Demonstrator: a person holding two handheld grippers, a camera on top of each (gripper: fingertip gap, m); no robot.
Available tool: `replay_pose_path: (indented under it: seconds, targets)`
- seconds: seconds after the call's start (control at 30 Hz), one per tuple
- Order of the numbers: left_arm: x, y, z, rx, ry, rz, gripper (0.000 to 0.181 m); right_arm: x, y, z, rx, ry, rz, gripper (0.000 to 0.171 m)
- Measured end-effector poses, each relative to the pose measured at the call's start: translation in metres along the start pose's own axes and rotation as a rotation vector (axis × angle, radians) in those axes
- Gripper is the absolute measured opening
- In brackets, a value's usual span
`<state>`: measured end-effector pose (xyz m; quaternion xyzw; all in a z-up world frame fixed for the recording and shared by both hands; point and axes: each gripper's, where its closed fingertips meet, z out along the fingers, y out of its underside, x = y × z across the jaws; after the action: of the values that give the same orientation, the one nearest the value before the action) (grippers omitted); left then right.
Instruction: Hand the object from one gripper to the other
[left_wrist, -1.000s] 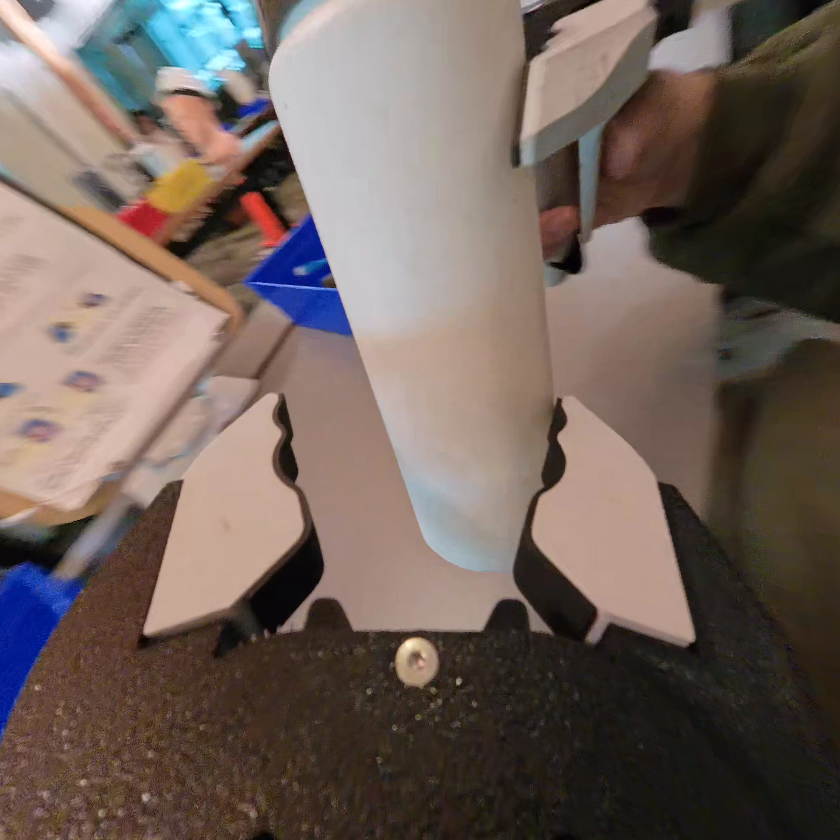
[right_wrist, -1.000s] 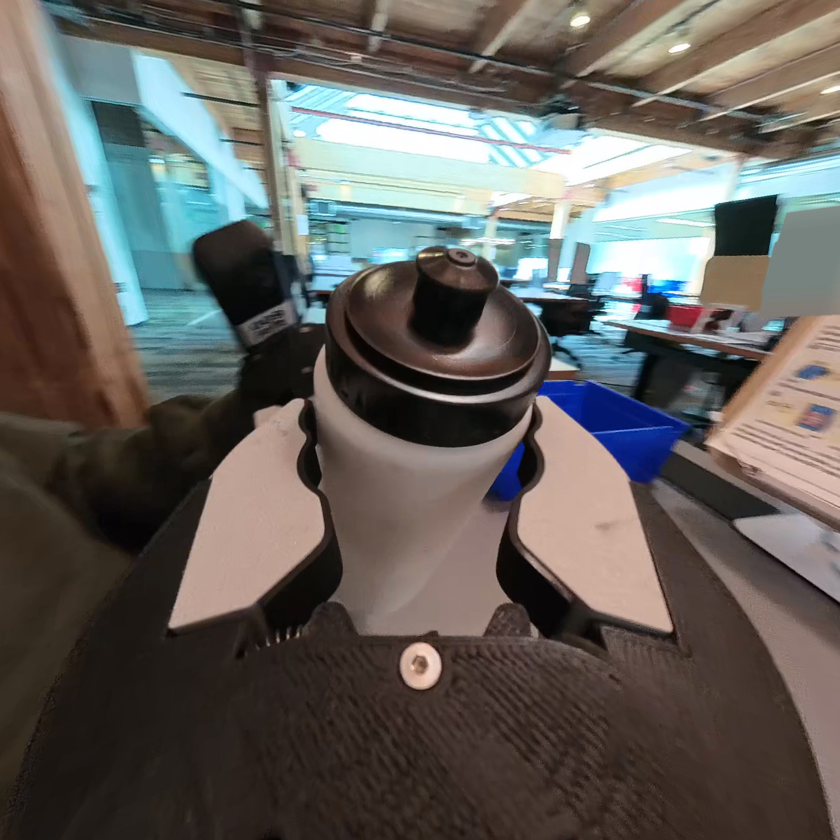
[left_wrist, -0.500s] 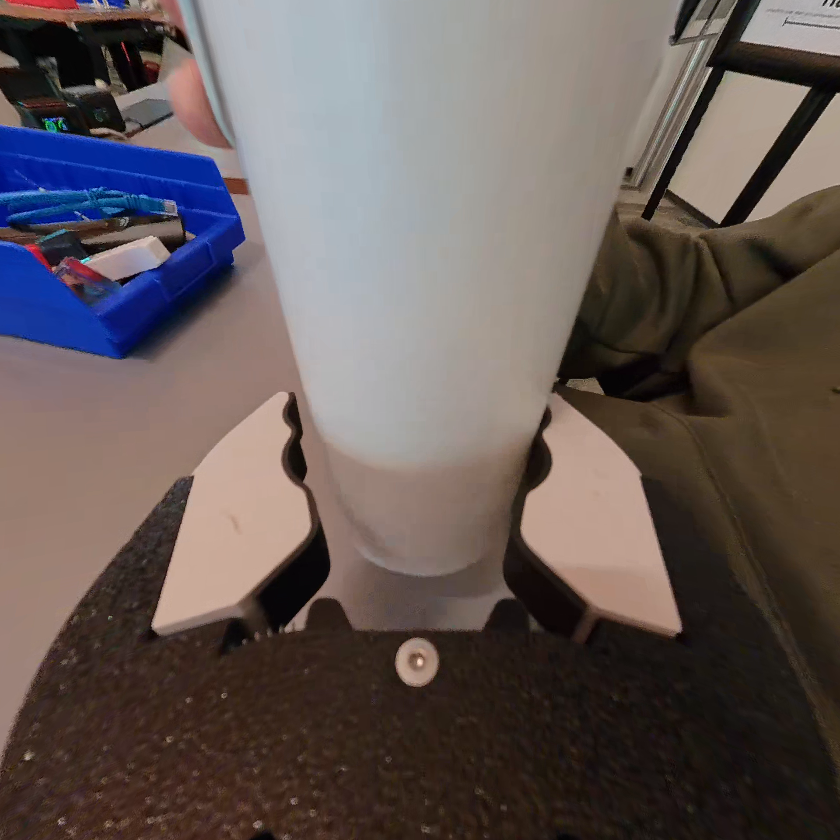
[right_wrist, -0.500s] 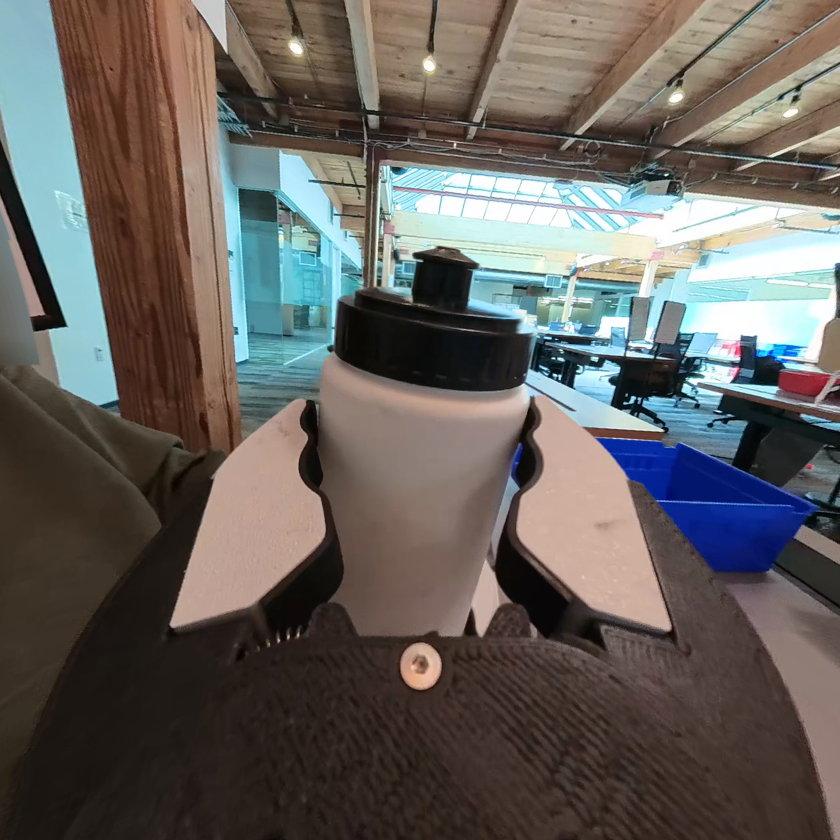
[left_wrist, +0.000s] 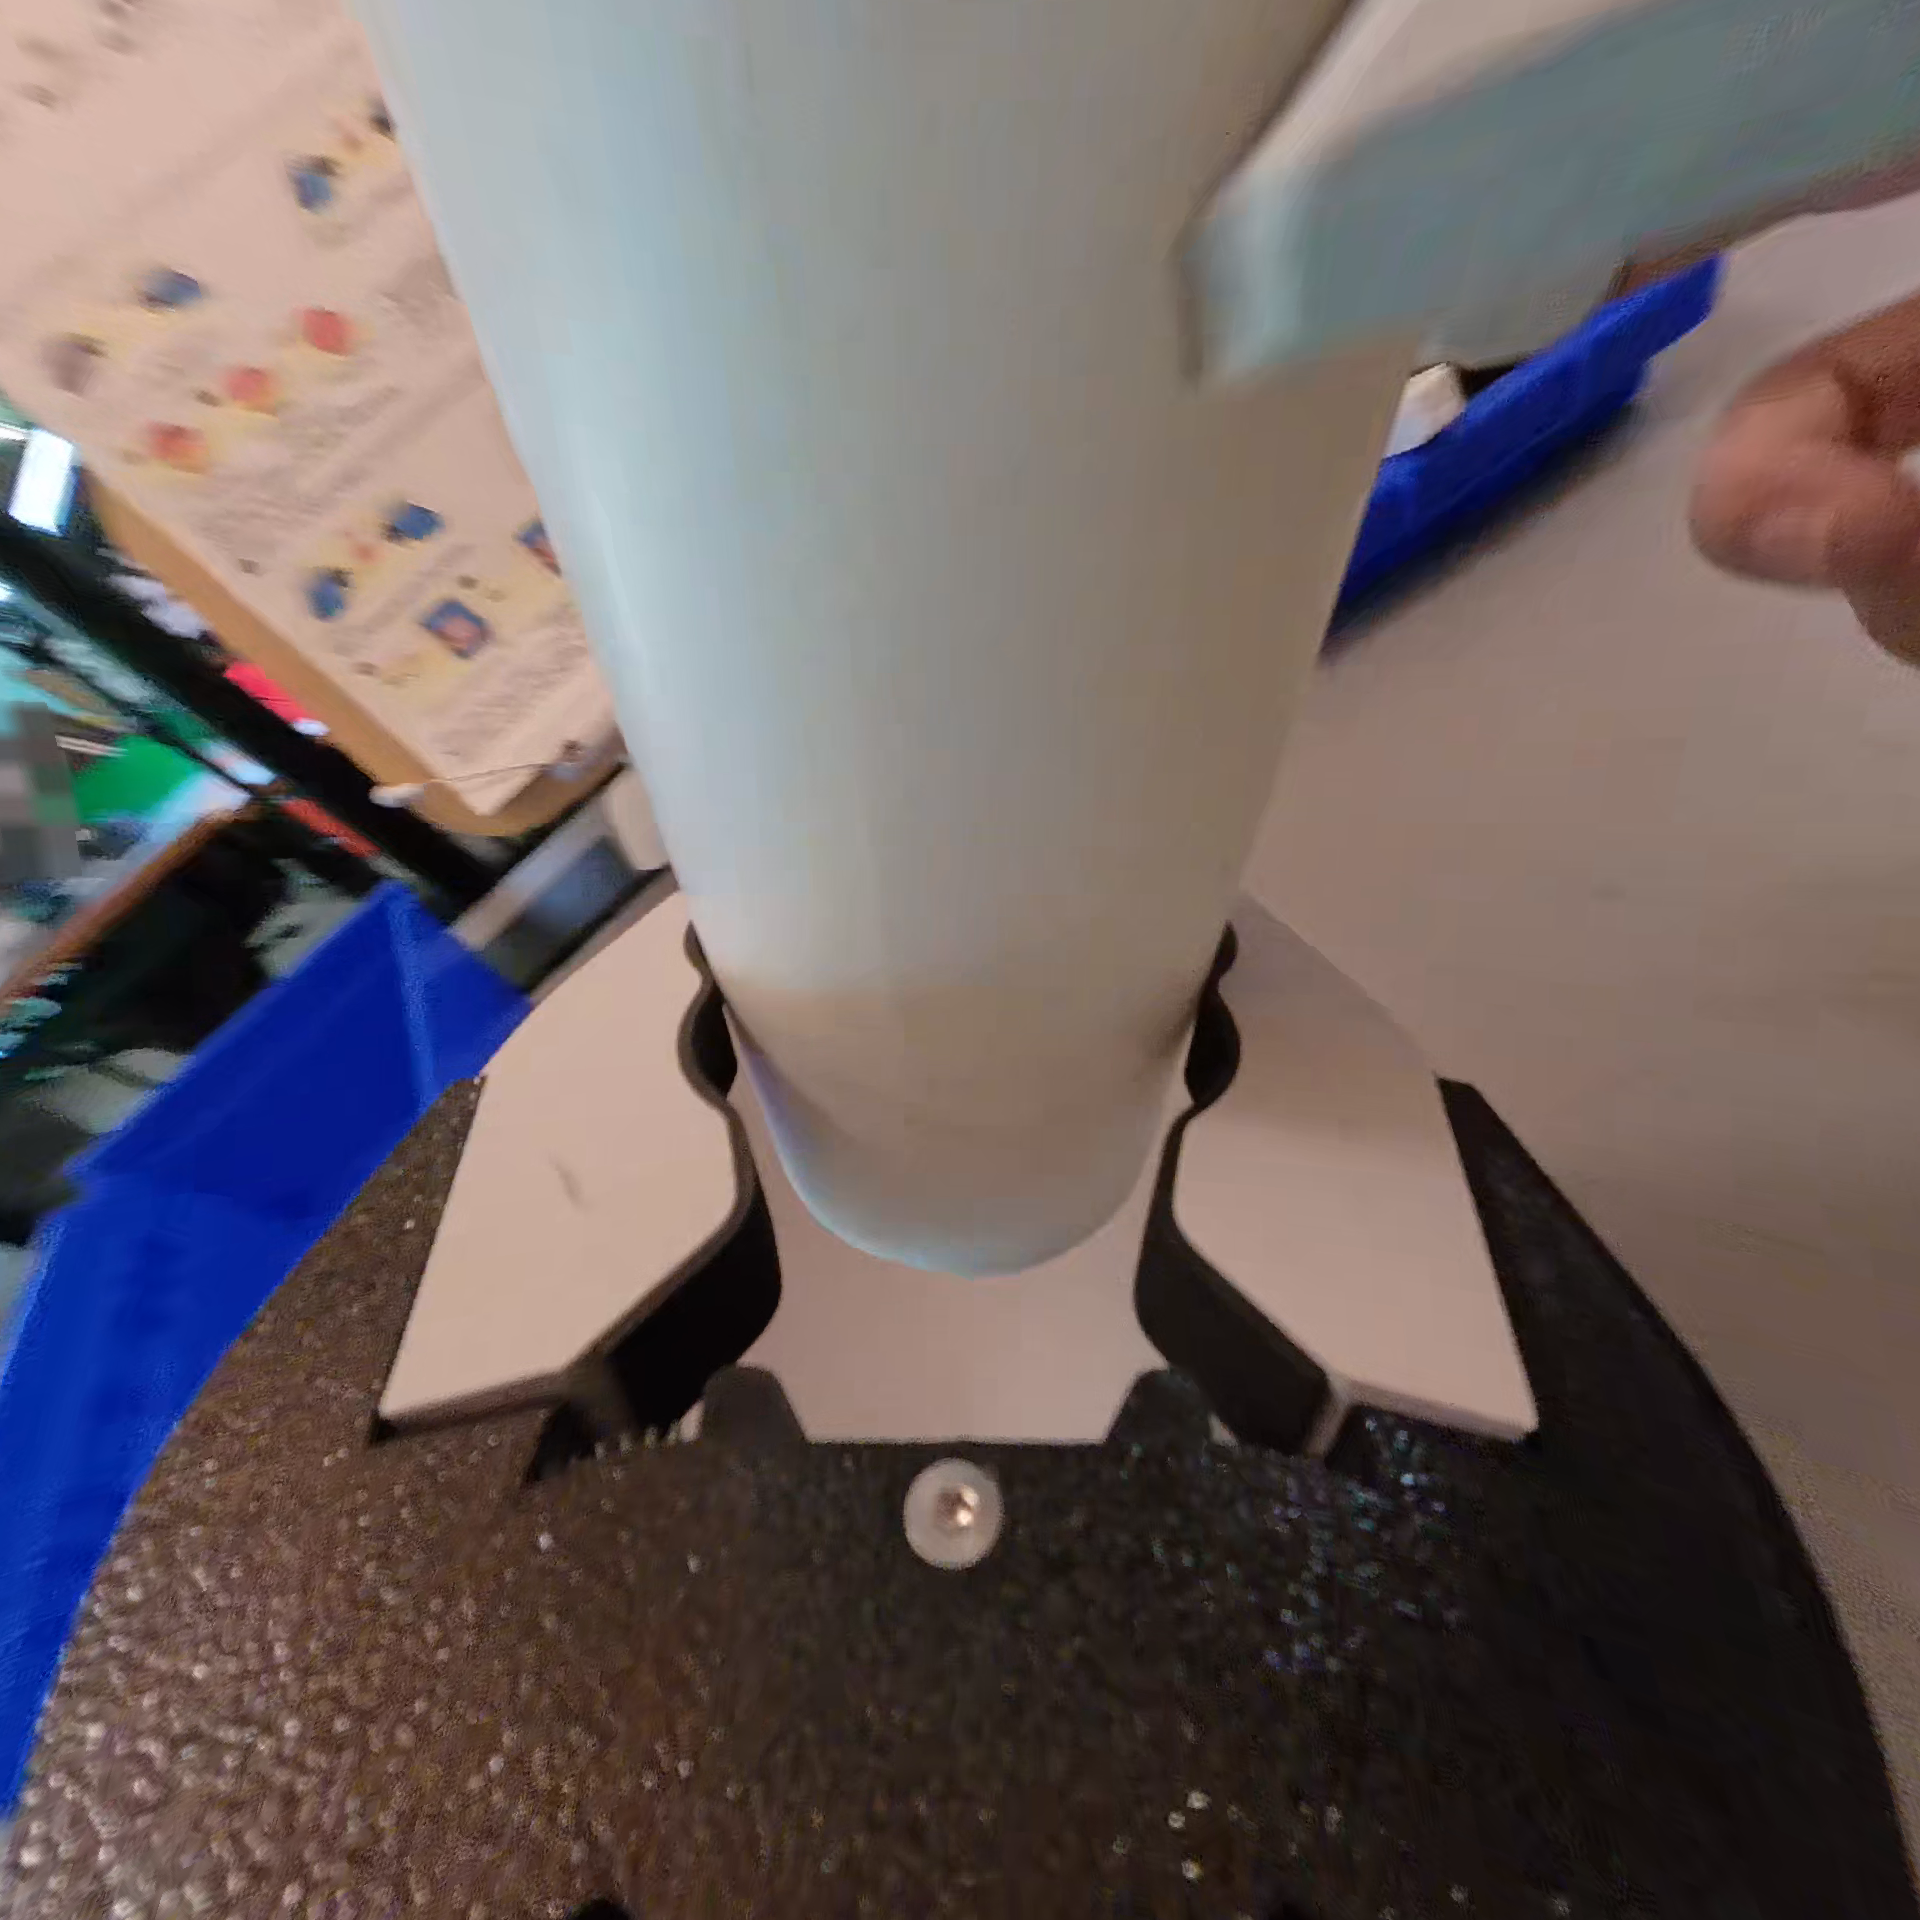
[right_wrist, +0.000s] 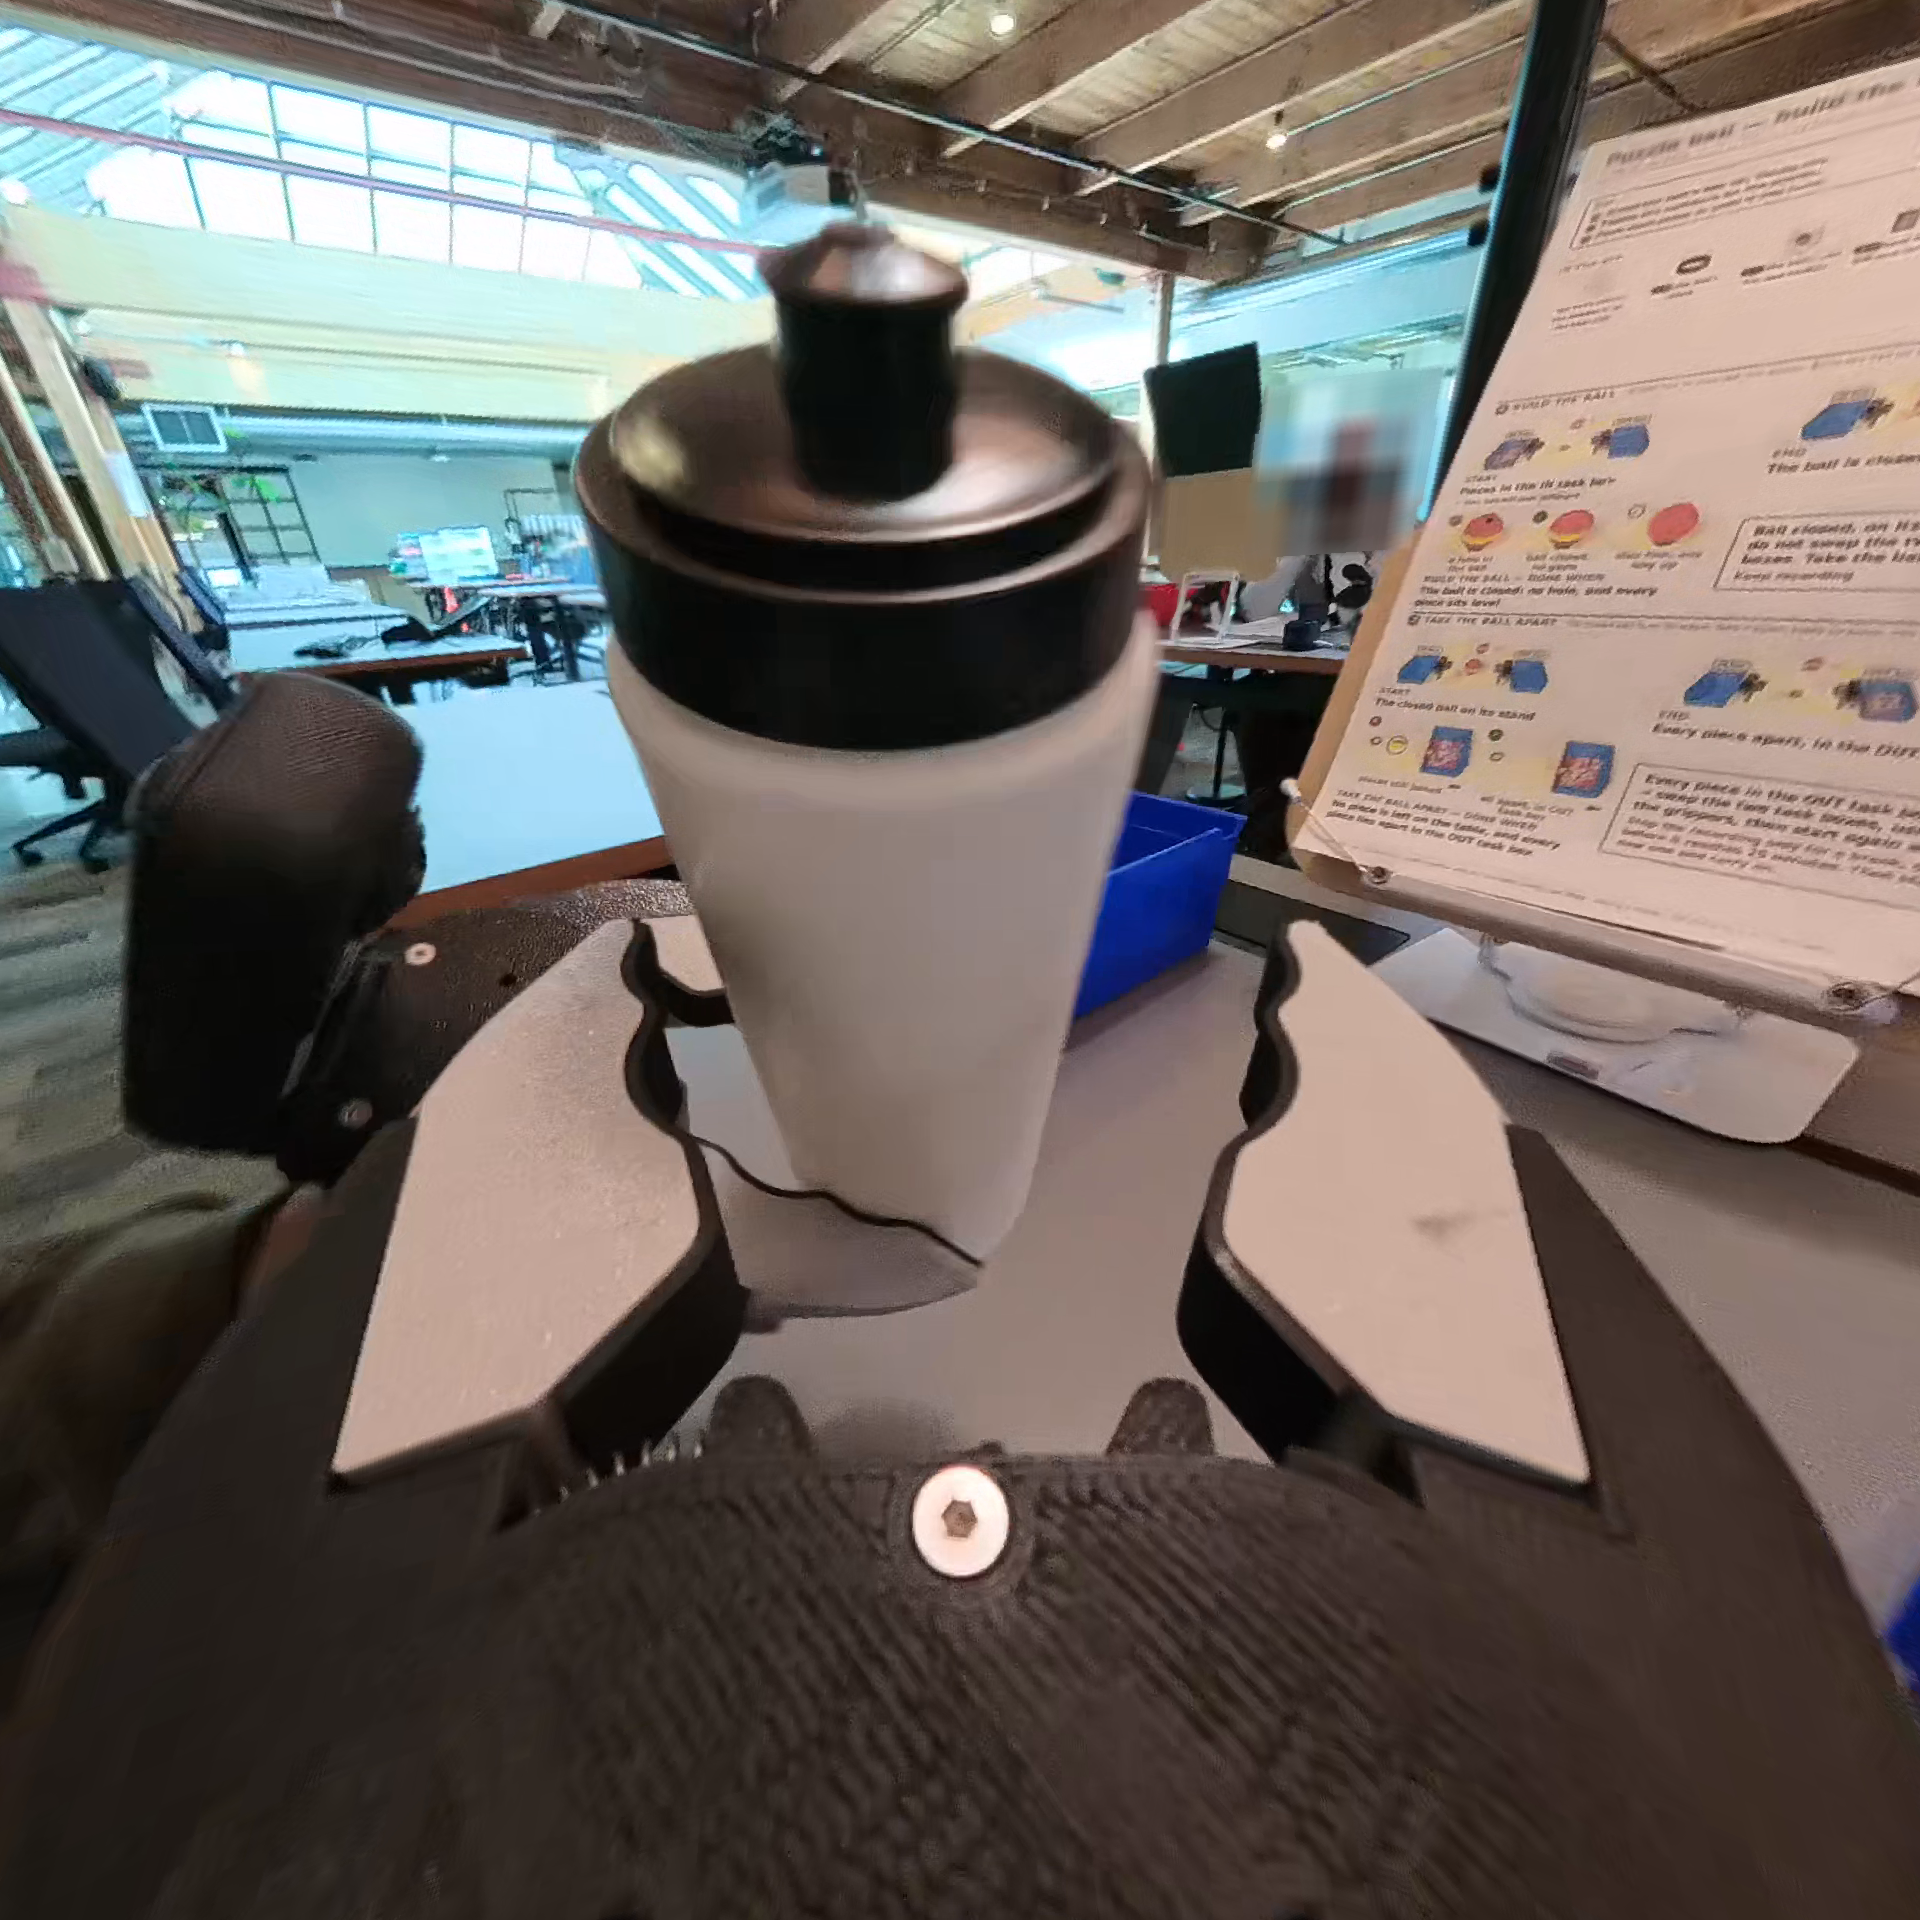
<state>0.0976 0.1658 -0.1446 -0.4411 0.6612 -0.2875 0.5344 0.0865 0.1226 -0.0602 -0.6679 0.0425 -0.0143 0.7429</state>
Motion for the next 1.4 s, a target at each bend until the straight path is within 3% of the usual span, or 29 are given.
replay_pose_path:
  seconds: [0.1,0.2,0.27,0.4,0.5,0.57,0.73,0.93,1.0,1.17,1.33,1.4]
  targets:
    - [-0.002,-0.008,-0.004,0.011,-0.096,0.048,0.086,-0.012,0.008,0.009,0.012,0.077,-0.016,0.105]
    - [0.010,-0.014,-0.004,0.034,-0.096,0.070,0.086,-0.006,0.002,0.004,0.077,0.216,-0.172,0.094]
    - [0.013,-0.018,-0.005,0.061,-0.093,0.046,0.086,-0.009,-0.002,0.003,0.090,0.184,-0.216,0.091]
    - [0.021,-0.028,-0.009,0.124,0.000,0.086,0.088,-0.004,-0.008,0.000,0.063,0.034,-0.105,0.089]
    - [0.036,-0.031,-0.019,0.138,0.219,0.142,0.095,-0.006,-0.011,-0.009,0.023,-0.154,-0.042,0.089]
    - [0.047,-0.034,-0.035,0.151,0.415,0.078,0.105,-0.018,-0.014,-0.019,0.012,-0.331,0.013,0.089]
    - [0.070,-0.048,-0.084,0.288,0.903,-0.163,0.107,-0.047,-0.028,-0.047,0.142,-0.682,0.127,0.089]
    - [0.091,-0.038,-0.098,0.241,1.171,-0.272,0.105,-0.065,-0.012,-0.050,0.143,-0.812,0.089,0.089]
    - [0.096,-0.036,-0.102,0.223,1.258,-0.335,0.092,-0.070,-0.005,-0.047,0.114,-0.805,0.029,0.089]
    - [0.101,-0.031,-0.087,0.214,1.230,-0.304,0.086,-0.066,0.000,-0.044,0.073,-0.766,-0.021,0.088]
    - [0.060,-0.027,-0.046,0.185,0.849,-0.319,0.085,-0.021,-0.001,-0.024,0.072,-0.418,-0.057,0.076]
    - [0.037,-0.018,-0.026,0.143,0.625,-0.306,0.085,-0.010,0.002,-0.015,0.024,-0.310,-0.027,0.093]
